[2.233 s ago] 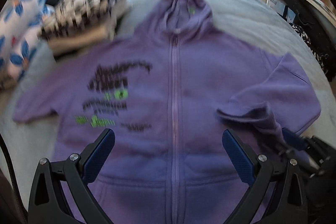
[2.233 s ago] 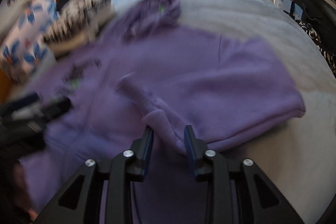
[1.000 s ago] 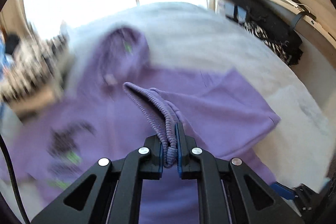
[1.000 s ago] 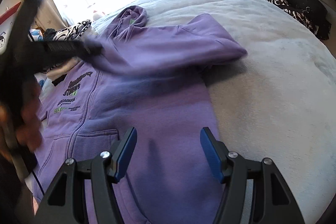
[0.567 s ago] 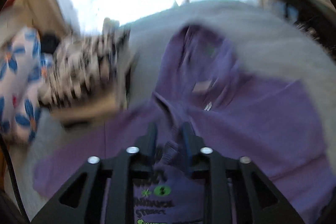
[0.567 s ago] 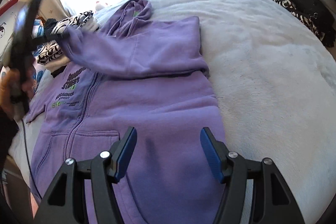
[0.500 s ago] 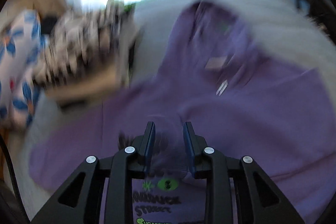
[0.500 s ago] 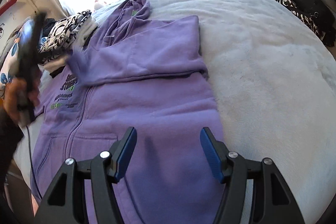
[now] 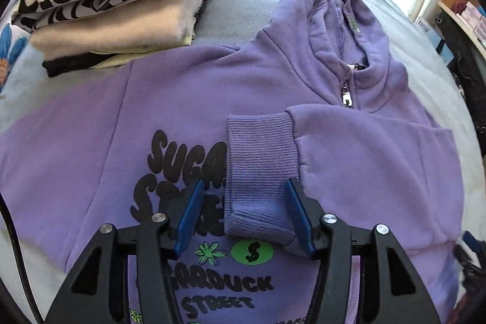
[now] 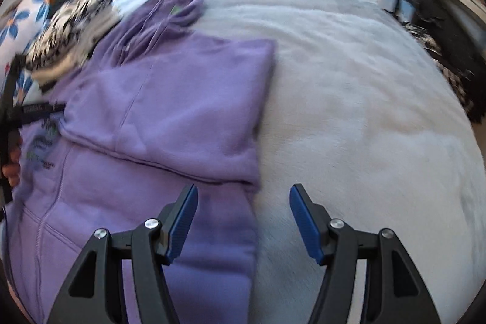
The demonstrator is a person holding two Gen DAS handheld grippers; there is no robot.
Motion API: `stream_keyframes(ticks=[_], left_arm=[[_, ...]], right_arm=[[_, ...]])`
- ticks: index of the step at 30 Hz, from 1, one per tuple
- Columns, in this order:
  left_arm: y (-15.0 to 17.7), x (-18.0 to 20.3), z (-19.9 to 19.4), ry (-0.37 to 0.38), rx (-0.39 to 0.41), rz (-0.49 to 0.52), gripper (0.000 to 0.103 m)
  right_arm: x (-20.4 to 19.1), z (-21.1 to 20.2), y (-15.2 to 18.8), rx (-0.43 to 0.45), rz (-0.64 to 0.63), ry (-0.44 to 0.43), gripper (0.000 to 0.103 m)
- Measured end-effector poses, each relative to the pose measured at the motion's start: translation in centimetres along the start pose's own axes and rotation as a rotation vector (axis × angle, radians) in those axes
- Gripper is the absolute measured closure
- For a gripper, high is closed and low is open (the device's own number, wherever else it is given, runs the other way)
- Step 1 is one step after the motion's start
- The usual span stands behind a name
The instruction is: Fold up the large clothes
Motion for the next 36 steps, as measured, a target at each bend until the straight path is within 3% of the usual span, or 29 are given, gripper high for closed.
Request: stream_keyframes(ticks=[1, 3, 4, 5, 7, 10, 12, 15, 16, 18, 20, 22, 26, 36], left_arm=[[-0.3, 0.0, 0.0, 0.006, -0.002, 0.005, 0.051], [-0.4, 0.4, 0.0, 0.018, -0.003, 0.019, 0.068], [-0.5, 0.8, -0.1, 0.005, -0.002, 0.027, 0.079], [-0.7, 0.9, -0.3, -0.030, 0.016, 0.030, 0.093], [-0.8, 1.1, -1.4, -0.082, 0.065, 0.058, 0.098], [-1.6, 1.8, -3.4, -0.099, 0.189, 0.072, 0.099], [-2.1, 1.6, -3.2, -0.125, 0.206, 0.053, 0.099], [-2.4, 0.2, -0.2, -0.131, 0.062, 0.021, 0.099], [-2.3, -0.4, 0.4, -0.089, 0.027, 0.005, 0.098], [-2.1, -1.5, -0.3, -0.018, 0.038, -0.022, 0.089], [-2.2, -2.5, -0.8, 0.028, 0.035, -0.046, 0.069], [-2.4, -3.3, -0.6, 0.041, 0.022, -0.059, 0.066], [-2.8, -3.2, 0.0, 0.048, -0.006, -0.027, 0.066], [-3.6, -0.3, 0.5, 0.102, -0.044, 0.068, 0.066]], right_arm=[[-0.4, 0.7, -0.4, -0.014, -0.020, 0.011, 0.040], [-0.8, 1.4, -0.8, -0.016, -0.036, 0.020, 0.044], [-1.0, 1.6, -1.0, -0.020, -0.041, 0.006, 0.059], [-0.9, 1.7, -1.2, -0.022, -0.030, 0.009, 0.064], [-0.3, 1.2, -1.4, -0.003, 0.009, 0.008, 0.085], [1.0, -0.1, -0.7, 0.054, 0.084, -0.074, 0.086], [0.9, 1.0, -0.3, 0.016, 0.086, -0.053, 0.086], [0.5, 1.5, -0.1, -0.044, 0.060, -0.030, 0.082], [0.4, 1.0, -0.1, -0.062, 0.054, -0.048, 0.077], [0.1, -0.5, -0.2, -0.061, 0.036, -0.122, 0.062], [-0.1, -2.4, -0.4, -0.015, 0.014, -0.175, 0.047], [0.1, -3.9, -1.0, 0.035, 0.018, -0.191, 0.032], [1.2, -4.3, -4.0, 0.083, 0.094, -0.185, 0.032], [4.7, 2.0, -12.9, -0.014, 0.287, -0.221, 0.032]])
Point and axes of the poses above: each gripper's, at about its wrist camera, not at the fingertips, and z roughly the way its jaws point, x to its right, y to its underside, the point moved 4 cm from there along z, roughly the way its jaws point, and after that the axes turned 15 degrees about -x, right-handed, at the moved point
